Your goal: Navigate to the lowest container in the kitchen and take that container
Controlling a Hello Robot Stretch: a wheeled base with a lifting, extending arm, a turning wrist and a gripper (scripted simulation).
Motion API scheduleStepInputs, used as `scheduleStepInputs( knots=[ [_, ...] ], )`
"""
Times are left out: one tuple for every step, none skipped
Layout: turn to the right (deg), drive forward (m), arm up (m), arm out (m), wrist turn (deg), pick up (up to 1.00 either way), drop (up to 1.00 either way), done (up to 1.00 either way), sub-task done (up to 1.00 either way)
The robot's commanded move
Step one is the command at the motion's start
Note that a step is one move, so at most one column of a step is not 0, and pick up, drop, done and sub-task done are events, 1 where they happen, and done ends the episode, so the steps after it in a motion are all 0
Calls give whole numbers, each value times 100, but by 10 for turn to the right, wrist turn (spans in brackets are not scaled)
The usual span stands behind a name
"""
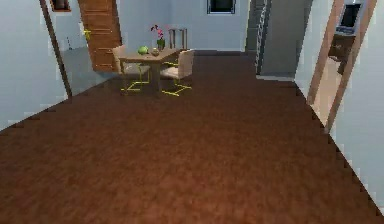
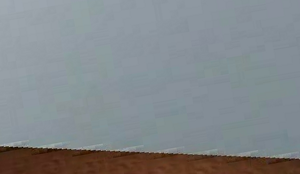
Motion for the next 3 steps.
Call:
scheduleStepInputs(
  knots=[
    [0,100,0,0,0,0,0,0,0],
    [0,100,0,0,0,0,0,0,0],
    [-30,0,0,0,0,0,0,0,0]
  ],
)
